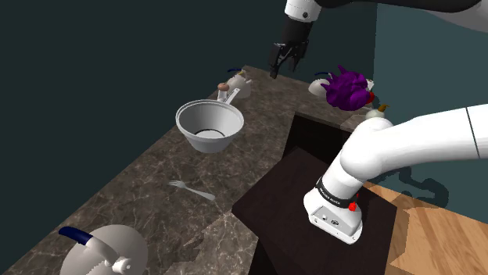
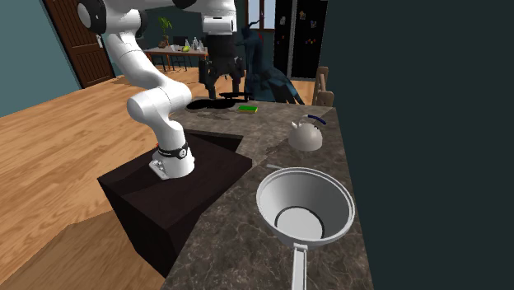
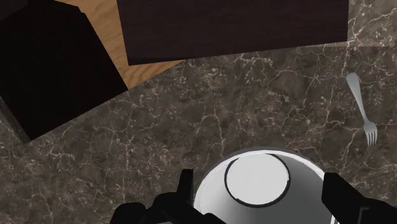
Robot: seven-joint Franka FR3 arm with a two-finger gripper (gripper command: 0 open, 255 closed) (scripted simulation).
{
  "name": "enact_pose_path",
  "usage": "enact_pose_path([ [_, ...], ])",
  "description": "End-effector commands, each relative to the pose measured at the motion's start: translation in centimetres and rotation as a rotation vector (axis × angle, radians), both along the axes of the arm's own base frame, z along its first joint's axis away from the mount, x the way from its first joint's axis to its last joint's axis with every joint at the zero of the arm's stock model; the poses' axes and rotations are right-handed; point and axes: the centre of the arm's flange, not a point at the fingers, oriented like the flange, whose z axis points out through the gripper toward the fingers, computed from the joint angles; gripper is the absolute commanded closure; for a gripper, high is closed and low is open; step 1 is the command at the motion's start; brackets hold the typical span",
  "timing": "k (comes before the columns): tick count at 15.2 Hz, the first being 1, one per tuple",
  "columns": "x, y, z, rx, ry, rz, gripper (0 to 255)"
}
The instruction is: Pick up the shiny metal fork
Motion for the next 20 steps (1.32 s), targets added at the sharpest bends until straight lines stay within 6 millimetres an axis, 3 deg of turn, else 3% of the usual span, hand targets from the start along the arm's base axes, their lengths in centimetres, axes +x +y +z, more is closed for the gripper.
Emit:
enact_pose_path([
  [1,0.0,0.0,0.0,0.0,0.0,0.0,0],
  [20,5.6,15.0,-19.4,-0.014,-0.022,0.051,0],
])
